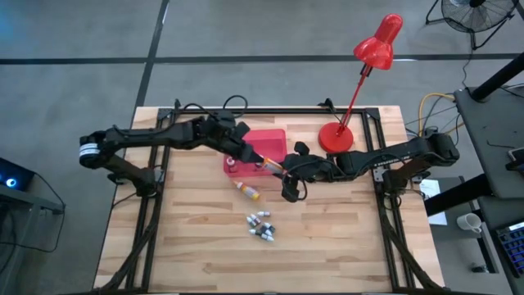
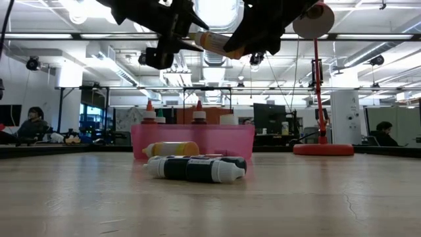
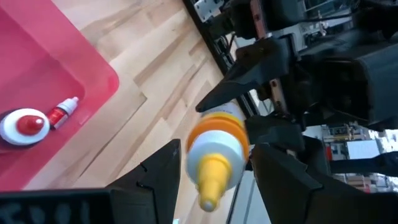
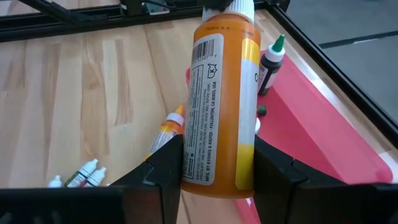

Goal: Pick & Place food coloring

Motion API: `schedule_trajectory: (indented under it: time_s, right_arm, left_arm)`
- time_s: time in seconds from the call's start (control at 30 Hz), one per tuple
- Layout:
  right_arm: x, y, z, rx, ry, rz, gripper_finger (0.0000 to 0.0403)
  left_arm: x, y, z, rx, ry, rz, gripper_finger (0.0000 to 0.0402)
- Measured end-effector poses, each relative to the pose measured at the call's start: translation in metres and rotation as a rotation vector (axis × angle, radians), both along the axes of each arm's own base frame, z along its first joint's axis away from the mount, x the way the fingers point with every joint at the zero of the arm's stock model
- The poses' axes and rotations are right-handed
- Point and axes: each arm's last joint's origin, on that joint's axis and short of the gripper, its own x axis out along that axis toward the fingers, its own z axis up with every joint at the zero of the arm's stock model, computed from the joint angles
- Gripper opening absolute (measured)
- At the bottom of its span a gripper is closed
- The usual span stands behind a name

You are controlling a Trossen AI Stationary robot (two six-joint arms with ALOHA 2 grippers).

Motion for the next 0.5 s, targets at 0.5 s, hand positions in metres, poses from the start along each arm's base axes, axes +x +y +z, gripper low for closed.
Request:
schedule_trajectory:
  time_s: [0.5]
  right_arm:
    - [0.0, -0.0021, 0.0001, -0.01, 0.002, -0.007, 0.0139]
  left_arm:
    - [-0.0007, -0.0005, 0.0022, 0.025, -0.021, -0.033, 0.0129]
